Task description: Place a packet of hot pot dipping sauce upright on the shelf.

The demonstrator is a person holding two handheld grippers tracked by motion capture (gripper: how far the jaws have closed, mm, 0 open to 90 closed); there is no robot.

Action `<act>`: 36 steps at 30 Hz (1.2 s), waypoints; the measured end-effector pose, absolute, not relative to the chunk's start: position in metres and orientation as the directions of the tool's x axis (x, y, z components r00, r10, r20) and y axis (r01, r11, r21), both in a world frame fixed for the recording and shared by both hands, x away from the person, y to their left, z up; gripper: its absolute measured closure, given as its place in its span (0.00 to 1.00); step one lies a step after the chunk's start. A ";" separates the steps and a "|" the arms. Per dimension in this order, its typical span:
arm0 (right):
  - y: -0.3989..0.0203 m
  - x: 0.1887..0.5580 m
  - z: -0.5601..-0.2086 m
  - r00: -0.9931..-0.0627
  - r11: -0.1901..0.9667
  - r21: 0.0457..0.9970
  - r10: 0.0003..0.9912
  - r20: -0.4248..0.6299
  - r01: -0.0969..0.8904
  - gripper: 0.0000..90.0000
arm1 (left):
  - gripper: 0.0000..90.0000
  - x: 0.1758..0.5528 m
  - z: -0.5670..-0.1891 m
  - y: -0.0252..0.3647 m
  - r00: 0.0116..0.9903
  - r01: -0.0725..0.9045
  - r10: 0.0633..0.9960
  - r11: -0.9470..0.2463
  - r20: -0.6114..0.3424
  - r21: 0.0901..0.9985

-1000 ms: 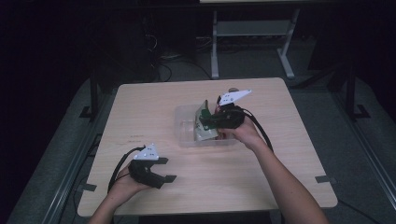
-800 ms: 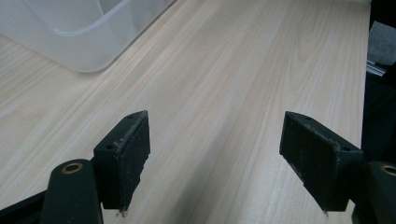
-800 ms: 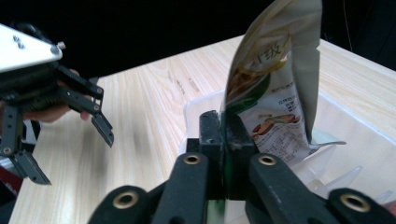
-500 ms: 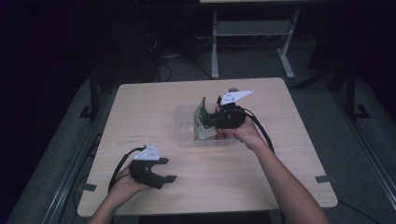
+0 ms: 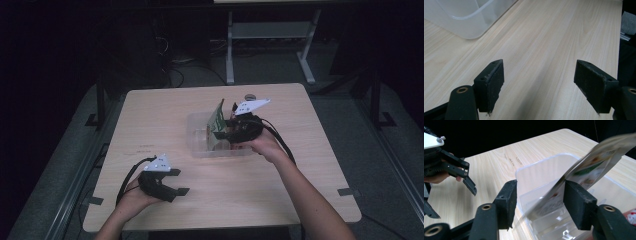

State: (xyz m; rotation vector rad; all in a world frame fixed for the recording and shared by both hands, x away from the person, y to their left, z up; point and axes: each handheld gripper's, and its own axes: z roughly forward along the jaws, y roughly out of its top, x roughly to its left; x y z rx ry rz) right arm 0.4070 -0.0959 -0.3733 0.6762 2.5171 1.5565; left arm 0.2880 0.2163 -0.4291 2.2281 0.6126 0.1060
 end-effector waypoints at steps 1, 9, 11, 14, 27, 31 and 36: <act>-0.097 0.407 -0.373 -0.895 0.377 0.871 0.422 0.143 0.316 0.47 | 0.26 0.288 -0.429 0.216 0.878 0.395 0.462 -0.557 -0.122 0.731; -0.099 0.398 -0.369 -0.900 0.383 0.872 0.415 0.132 0.304 0.45 | 0.26 0.288 -0.429 0.216 0.878 0.394 0.463 -0.553 -0.122 0.734; -0.101 0.393 -0.367 -0.897 0.382 0.870 0.420 0.136 0.311 0.44 | 0.26 0.287 -0.428 0.217 0.877 0.395 0.464 -0.554 -0.121 0.733; -0.106 0.385 -0.364 -0.896 0.388 0.869 0.425 0.126 0.306 0.43 | 0.26 0.288 -0.428 0.218 0.877 0.394 0.465 -0.555 -0.120 0.733; -0.126 0.354 -0.375 -0.899 0.437 0.850 0.429 0.089 0.293 0.40 | 0.26 0.287 -0.426 0.218 0.878 0.390 0.465 -0.547 -0.118 0.741; -0.135 0.347 -0.380 -0.892 0.437 0.849 0.445 0.084 0.298 0.38 | 0.26 0.286 -0.424 0.219 0.880 0.382 0.462 -0.553 -0.109 0.740; -0.146 0.338 -0.385 -0.882 0.436 0.845 0.464 0.083 0.309 0.36 | 0.26 0.284 -0.423 0.219 0.875 0.391 0.472 -0.561 -0.106 0.730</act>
